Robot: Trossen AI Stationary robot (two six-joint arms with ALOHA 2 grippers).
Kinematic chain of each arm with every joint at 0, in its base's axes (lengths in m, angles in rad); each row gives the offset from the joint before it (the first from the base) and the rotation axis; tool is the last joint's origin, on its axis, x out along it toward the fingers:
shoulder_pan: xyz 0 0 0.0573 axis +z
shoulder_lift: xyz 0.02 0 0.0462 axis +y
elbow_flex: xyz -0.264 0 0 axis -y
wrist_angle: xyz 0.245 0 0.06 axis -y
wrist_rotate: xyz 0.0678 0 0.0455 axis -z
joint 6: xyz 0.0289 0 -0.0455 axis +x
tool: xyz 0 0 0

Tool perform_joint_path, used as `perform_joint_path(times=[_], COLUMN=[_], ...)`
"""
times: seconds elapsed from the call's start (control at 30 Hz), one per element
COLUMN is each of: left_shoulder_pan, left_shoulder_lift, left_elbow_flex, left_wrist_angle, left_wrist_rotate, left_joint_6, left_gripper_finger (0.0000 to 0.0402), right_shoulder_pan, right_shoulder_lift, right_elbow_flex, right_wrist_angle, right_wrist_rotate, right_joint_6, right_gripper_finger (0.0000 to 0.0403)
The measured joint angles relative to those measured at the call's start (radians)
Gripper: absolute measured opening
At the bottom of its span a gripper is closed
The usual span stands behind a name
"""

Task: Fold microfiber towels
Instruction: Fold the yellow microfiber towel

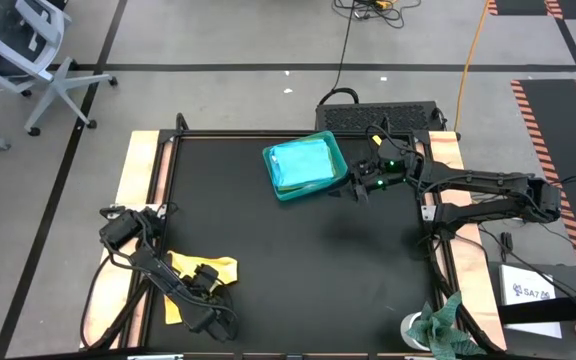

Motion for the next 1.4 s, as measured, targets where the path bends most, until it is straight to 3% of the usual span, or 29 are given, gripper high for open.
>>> perform_joint_path(times=[0.17, 0.43, 0.67, 0.9, 1.1, 1.23, 1.4], left_shoulder_pan=[0.011, 0.078, 0.149, 0.204, 0.242, 0.261, 0.273], left_shoulder_lift=[0.0, -0.045, -0.172, -0.329, -0.384, -0.384, -0.383], left_elbow_flex=[0.0, 0.035, 0.109, 0.116, 0.164, 0.212, 0.222], left_wrist_angle=[0.002, -0.032, -0.129, -0.13, -0.131, -0.131, -0.117], left_wrist_rotate=[0.039, 0.041, -0.135, -0.288, -0.462, -0.551, -0.525], left_joint_6=[-0.003, 0.039, 0.033, 0.003, 0.038, 0.097, 0.137], left_gripper_finger=[0.0013, 0.0004, 0.0002, 0.0001, 0.0001, 0.0001, 0.0001], right_shoulder_pan=[0.0, 0.0, 0.019, 0.112, 0.199, 0.242, 0.261], right_shoulder_lift=[0.0, 0.0, 0.0, 0.0, 0.013, 0.071, 0.209], right_elbow_flex=[0.0, 0.0, 0.0, 0.0, -0.001, -0.001, -0.001], right_wrist_angle=[0.0, 0.0, 0.0, 0.0, 0.008, 0.067, 0.246], right_wrist_rotate=[0.0, 0.0, -0.007, -0.008, 0.031, 0.142, 0.151], right_joint_6=[0.0, 0.0, -0.024, -0.084, -0.214, -0.183, -0.087], right_gripper_finger=[0.0121, 0.0121, 0.0109, 0.0061, 0.0006, 0.0013, 0.0031])
